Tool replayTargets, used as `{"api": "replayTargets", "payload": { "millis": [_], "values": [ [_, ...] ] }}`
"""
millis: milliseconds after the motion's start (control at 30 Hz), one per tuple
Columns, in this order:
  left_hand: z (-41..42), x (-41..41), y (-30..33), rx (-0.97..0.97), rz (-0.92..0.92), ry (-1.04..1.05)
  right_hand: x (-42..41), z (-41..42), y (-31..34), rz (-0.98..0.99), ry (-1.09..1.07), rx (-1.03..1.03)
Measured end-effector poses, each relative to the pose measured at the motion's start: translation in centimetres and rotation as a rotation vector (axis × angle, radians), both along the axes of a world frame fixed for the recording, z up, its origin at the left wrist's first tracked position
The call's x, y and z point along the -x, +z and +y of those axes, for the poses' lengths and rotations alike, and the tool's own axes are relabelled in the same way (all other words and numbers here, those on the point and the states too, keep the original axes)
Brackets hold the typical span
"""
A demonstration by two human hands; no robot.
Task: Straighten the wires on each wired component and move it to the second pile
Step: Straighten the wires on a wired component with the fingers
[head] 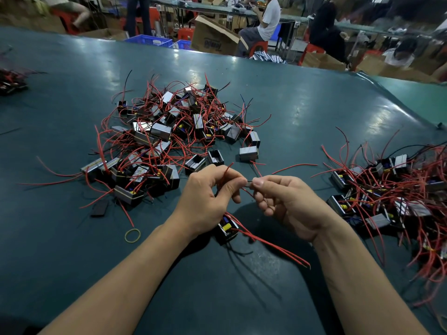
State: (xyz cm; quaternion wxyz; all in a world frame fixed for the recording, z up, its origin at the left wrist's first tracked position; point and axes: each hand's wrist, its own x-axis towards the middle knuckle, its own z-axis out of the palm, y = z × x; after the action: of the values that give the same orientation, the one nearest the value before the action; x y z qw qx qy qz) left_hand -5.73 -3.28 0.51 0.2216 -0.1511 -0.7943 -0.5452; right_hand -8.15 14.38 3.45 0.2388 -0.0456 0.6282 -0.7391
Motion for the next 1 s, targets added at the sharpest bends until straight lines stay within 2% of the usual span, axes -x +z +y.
{"api": "replayTargets", "payload": {
  "millis": [267, 400, 433, 467, 500, 600, 667, 800, 1000],
  "values": [
    [0.0, -0.1, 0.1, 0.158, 0.089, 0.009, -0.2, -0.2, 0.2, -0.054, 0.036, -0.207],
    [0.2, 0.0, 0.0, 0.248, 0.123, 0.034, -0.3, -1.0, 0.3, -0.275, -0.011, -0.065],
    [0.2, -0.1, 0.1, 0.240, 0.131, 0.045, -0.4, -1.1, 0.4, -0.270, -0.035, -0.031],
    [0.2, 0.0, 0.1, 0.206, 0.124, 0.058, -0.5, -1.2, 0.4, -0.180, -0.069, -0.042],
    [0.2, 0.0, 0.2, 0.150, 0.097, 0.067, -0.6, -1.1, 0.1, -0.003, -0.109, -0.116],
    [0.1, 0.0, 0.1, 0.018, -0.005, 0.073, -0.2, -0.1, -0.5, 0.717, -0.246, -0.569],
    [0.2, 0.0, 0.1, 0.001, -0.045, 0.070, 0.1, 0.6, -0.7, 0.969, -0.233, -0.639],
    [0.1, 0.0, 0.1, -0.014, -0.076, 0.066, 0.1, 0.5, -1.1, 1.253, -0.182, -0.670],
    [0.1, -0.2, 0.2, -0.030, -0.085, 0.045, 0.1, 0.5, -1.0, 1.313, -0.156, -0.727]
  ]
}}
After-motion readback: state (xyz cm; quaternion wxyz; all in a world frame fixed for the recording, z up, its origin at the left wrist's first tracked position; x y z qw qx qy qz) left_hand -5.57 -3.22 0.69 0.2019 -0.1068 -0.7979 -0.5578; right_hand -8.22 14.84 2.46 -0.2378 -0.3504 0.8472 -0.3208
